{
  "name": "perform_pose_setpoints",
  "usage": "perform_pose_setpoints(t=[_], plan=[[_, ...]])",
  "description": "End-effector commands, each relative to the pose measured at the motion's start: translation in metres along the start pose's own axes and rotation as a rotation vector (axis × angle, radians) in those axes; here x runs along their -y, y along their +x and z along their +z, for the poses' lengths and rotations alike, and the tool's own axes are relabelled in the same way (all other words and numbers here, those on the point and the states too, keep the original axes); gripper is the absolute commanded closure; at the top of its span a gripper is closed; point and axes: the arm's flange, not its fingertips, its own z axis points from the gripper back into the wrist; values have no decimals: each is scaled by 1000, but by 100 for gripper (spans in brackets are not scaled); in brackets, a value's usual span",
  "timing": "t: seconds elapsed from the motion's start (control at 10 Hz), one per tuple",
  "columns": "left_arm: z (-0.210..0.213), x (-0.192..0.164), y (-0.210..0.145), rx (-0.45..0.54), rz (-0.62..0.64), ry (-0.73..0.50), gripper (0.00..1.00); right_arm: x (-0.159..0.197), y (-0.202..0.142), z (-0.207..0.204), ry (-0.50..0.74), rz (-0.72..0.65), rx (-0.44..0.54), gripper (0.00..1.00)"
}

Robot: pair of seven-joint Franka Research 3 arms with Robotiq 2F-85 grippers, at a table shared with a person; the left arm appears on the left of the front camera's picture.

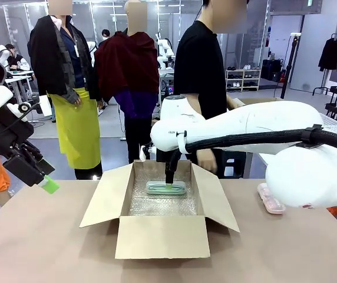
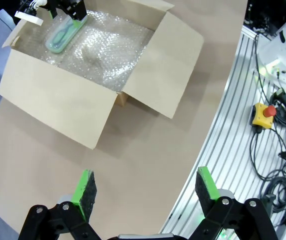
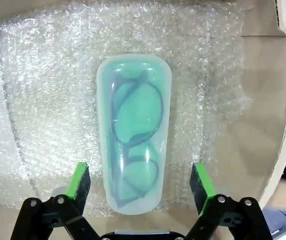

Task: Pack the glasses set securely to prepare it for shipping.
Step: Place the Glasses case inside the Package Box, then put the Glasses case from the right side of the table into the Package Box.

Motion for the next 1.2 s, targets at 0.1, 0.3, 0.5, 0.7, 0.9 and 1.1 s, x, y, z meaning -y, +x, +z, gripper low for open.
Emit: perform_pose_setpoints(t=[0.1,0.3,0.5,0.7,0.9,1.1], plan=[[1,-1,-2,-4,-20,-5,0,-1,2,0,0,8,1,0],[1,-1,-2,-4,-20,-5,0,-1,2,0,0,8,1,0],[1,-1,-2,-4,-20,-5,0,-1,2,0,0,8,1,0],[1,-1,-2,-4,-20,-5,0,0,0,0,0,0,0,0],[1,-1,-2,-4,-20,-5,0,-27,-18,58,-24,-132,-82,0],[1,-1,-2,-4,-20,-5,0,-41,-56,83,-34,-296,-61,0]])
